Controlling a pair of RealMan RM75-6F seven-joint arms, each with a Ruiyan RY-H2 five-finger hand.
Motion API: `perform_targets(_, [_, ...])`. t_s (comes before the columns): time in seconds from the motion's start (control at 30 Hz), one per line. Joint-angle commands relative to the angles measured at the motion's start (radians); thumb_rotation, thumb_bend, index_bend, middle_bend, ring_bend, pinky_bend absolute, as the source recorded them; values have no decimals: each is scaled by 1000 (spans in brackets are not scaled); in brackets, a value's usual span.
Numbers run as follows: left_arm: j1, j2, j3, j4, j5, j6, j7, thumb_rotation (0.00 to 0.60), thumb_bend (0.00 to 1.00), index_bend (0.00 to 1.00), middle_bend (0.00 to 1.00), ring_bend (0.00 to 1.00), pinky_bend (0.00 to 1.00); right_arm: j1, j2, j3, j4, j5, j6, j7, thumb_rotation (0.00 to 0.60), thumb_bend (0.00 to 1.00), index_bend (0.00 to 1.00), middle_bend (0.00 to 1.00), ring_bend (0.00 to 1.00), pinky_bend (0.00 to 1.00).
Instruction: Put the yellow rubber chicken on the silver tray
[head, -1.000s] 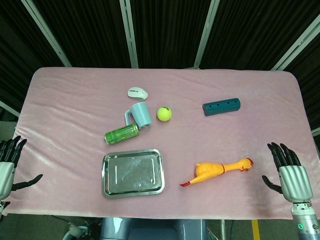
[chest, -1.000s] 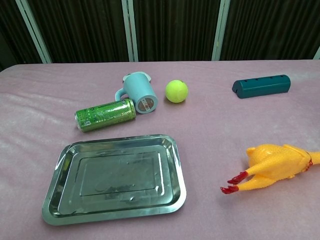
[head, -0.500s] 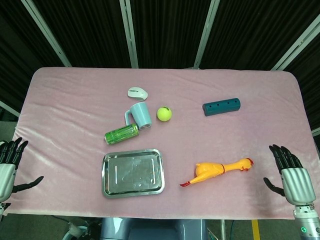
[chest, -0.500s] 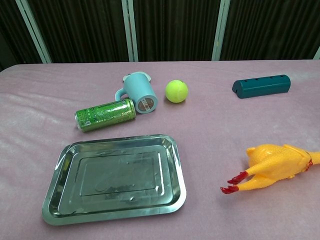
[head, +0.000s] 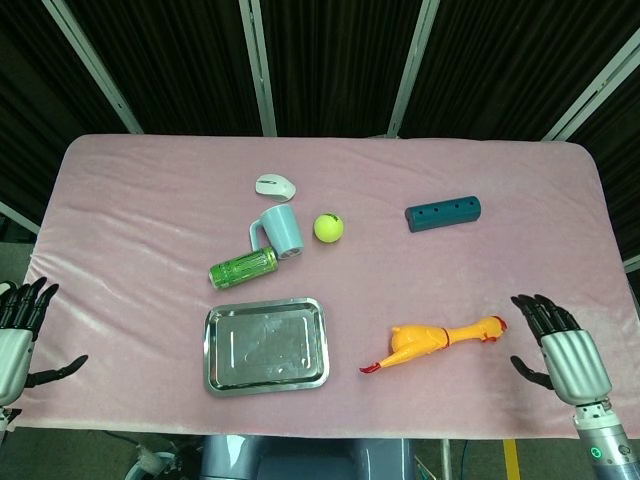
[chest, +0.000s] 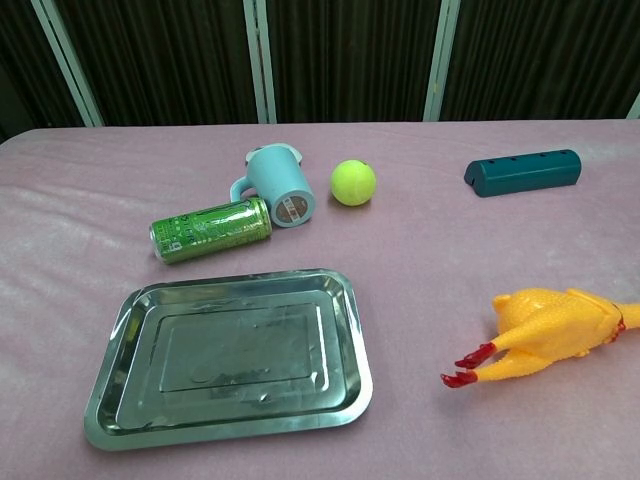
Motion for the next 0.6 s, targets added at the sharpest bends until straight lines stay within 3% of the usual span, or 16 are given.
perform_targets(0.03, [-2, 3, 1, -4, -4, -7, 5, 600, 0, 0, 0, 0, 0, 49, 7, -1, -3, -17, -67, -5, 600, 237, 154, 186, 146, 245])
perform_targets(0.37, [-14, 10, 0, -21, -23, -40, 26, 600, 0, 0, 0, 0, 0, 179, -18, -6, 27, 10, -307, -8, 600, 236, 220, 220, 157, 256])
perform_targets(0.6, [-20, 11, -3, -24, -39, -57, 40, 600, 0, 0, 0, 0, 0, 227, -49, -16, 67, 46, -412, 4, 600, 237, 255, 243, 176, 269])
